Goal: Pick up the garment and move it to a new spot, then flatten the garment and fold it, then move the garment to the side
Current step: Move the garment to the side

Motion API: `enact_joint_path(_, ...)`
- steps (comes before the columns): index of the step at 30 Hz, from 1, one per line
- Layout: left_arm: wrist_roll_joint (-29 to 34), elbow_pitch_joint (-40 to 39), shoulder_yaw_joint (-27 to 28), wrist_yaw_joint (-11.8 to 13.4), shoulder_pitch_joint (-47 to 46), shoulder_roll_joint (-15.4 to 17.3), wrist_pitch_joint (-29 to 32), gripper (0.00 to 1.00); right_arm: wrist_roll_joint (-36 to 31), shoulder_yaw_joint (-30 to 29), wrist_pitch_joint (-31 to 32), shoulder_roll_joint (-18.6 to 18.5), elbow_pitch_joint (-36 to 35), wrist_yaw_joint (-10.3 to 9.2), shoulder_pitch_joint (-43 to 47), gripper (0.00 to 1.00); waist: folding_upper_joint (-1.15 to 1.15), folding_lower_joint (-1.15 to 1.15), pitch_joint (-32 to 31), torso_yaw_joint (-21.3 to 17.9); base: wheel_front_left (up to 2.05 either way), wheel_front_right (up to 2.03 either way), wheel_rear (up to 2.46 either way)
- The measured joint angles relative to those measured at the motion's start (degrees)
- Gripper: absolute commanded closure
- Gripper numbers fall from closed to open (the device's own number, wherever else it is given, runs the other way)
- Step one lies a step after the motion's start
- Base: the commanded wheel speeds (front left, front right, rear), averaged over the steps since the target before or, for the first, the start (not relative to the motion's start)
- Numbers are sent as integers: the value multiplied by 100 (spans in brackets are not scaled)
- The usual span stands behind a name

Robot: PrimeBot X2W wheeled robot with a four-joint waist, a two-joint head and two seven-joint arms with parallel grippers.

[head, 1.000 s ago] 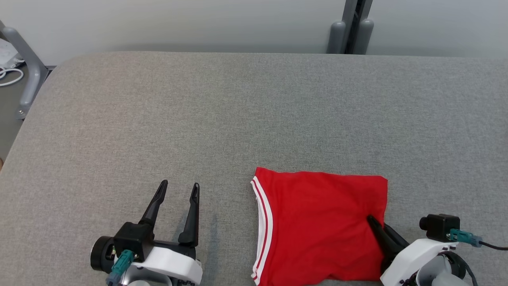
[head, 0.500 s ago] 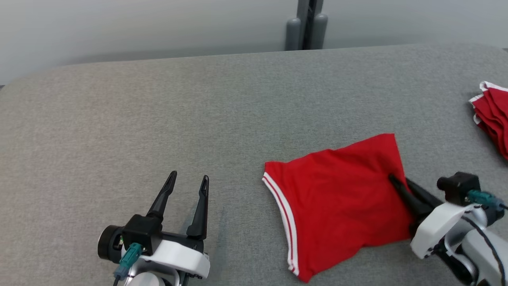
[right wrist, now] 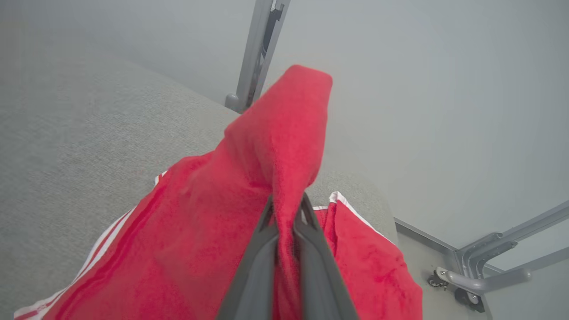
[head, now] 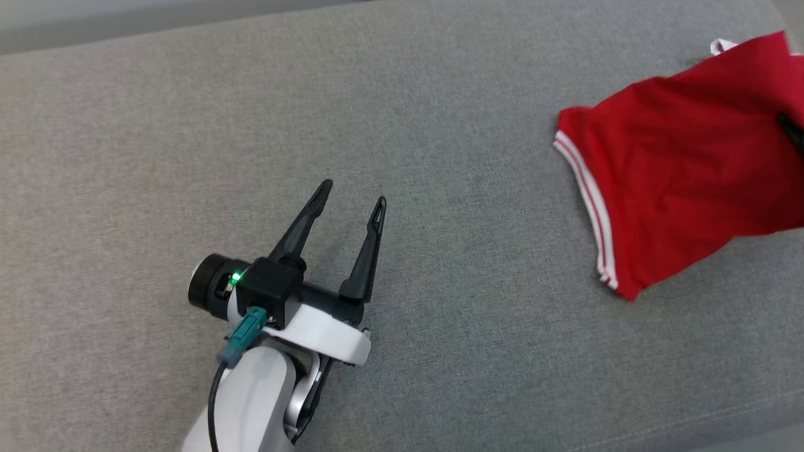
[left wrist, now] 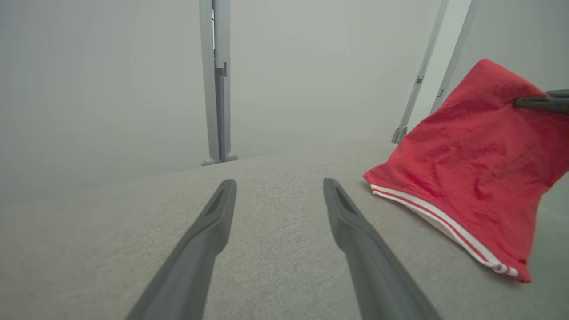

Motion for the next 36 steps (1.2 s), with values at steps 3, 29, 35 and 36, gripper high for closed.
enact_joint_path(3, 33, 73, -108, 0, -309, 1, 0, 0, 85, -94, 16, -382, -59, 0, -241, 100, 0, 0, 298, -127, 0, 0, 0)
enact_joint_path(29, 458, -59, -431, -81, -1777, -254, -93, 0, 775, -32, -162, -1292, 2618, 0, -1765, 100, 1, 0, 2480, 61, 0, 0, 0)
enact_joint_path(35, 521, -220, -438, -49, -1807, -348, -102, 0, 749, 22, -175, -976, 3351, 0, -2002, 74, 1, 0, 2662, 215, 0, 0, 0)
enact_joint_path(36, 543, -230, -436, -49, -1808, -358, -102, 0, 742, 31, -178, -939, 3419, 0, -2046, 13, 1, 0, 2678, 230, 0, 0, 0)
